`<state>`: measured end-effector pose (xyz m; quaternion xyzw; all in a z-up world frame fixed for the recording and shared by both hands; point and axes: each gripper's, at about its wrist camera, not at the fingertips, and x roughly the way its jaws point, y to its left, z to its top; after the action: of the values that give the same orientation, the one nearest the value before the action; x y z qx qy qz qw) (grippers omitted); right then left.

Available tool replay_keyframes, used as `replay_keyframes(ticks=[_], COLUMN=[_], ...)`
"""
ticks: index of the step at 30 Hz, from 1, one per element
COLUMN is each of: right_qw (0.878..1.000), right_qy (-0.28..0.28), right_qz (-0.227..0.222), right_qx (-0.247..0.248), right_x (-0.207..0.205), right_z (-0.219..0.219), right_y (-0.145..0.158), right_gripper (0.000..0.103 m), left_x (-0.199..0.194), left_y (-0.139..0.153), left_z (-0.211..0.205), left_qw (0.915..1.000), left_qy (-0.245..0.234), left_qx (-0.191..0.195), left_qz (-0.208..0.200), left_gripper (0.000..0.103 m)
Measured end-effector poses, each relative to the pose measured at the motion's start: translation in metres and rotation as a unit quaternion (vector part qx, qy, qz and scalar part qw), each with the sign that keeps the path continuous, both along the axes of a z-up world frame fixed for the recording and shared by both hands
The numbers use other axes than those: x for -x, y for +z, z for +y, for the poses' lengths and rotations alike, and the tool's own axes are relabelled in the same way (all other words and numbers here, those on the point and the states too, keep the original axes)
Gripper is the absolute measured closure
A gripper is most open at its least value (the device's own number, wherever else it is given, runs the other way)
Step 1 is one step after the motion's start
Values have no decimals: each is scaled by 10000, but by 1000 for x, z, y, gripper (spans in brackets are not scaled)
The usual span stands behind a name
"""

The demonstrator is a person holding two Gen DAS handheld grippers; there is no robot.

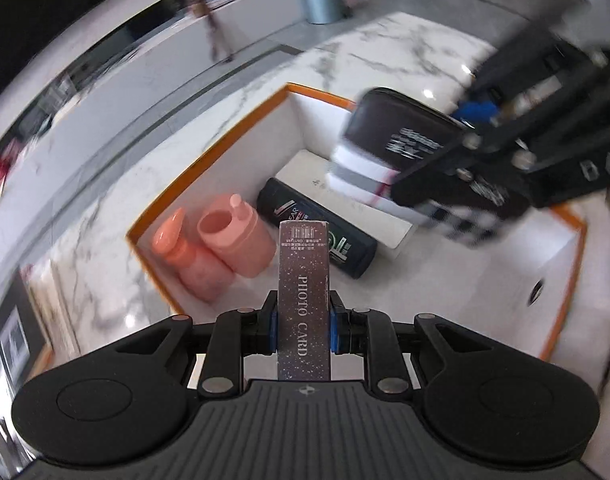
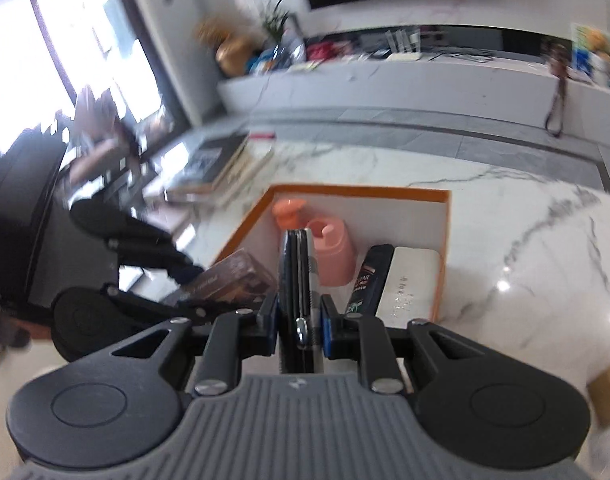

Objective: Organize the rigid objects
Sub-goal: 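Carry the photo card box and plaid case over the box with both tools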

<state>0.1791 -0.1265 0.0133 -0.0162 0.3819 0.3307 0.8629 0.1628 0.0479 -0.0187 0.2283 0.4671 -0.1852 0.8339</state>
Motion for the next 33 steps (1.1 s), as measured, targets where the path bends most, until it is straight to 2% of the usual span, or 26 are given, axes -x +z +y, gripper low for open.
replay_keyframes(ticks=[4, 9, 11, 17, 19, 20, 23, 24, 25, 27, 29, 31, 33], right_qw=[9987, 9968, 9963, 9953, 9956, 9956, 9957, 9955, 9953, 9948, 9946, 9942, 9938], right_qy=[211, 354, 417, 525, 513, 501, 502, 514, 526, 535, 538, 550, 563], right_qz=[-116, -71, -11, 104, 134, 156, 214, 228, 234, 241, 256, 261, 222], right_qx=[459, 708, 748, 801, 778, 770, 750, 763, 782, 830, 853, 884, 929], right_x=[-19, -41, -49, -62, -66, -68, -69, -69, -69, -70, -69, -68, -65], right_z=[14, 23, 25, 30, 32, 32, 31, 31, 31, 31, 31, 31, 31], right_y=[-11, -21, -26, -38, -42, -44, -49, -51, -53, -56, -58, -59, -59], right_gripper=[83, 83, 83, 83, 83, 83, 83, 83, 83, 83, 83, 83, 83], left_x=[-13, -15, -13, -17, -24, -25, -20, -20, -22, -25, -25, -26, -25], left_y=[-26, -55, -65, -98, -107, -110, -120, -123, -126, -125, -120, -116, -109], left_z=[-5, -7, -7, -16, -17, -18, -20, -22, -23, -23, -20, -16, -14], left_qw=[9966, 9814, 9731, 9375, 9388, 9365, 9180, 9143, 9138, 9181, 9254, 9349, 9431], left_qy=[-592, -1460, -1741, -2490, -2478, -2523, -2771, -2721, -2642, -2488, -2402, -2232, -2168], left_qx=[-577, -1235, -1483, -2350, -2342, -2382, -2775, -2950, -3044, -3043, -2881, -2720, -2479], left_qz=[6, -146, -277, -617, -497, -512, -598, -550, -506, -511, -534, -475, -453], left_gripper=[78, 78, 78, 78, 78, 78, 76, 72, 70, 64, 61, 44, 41])
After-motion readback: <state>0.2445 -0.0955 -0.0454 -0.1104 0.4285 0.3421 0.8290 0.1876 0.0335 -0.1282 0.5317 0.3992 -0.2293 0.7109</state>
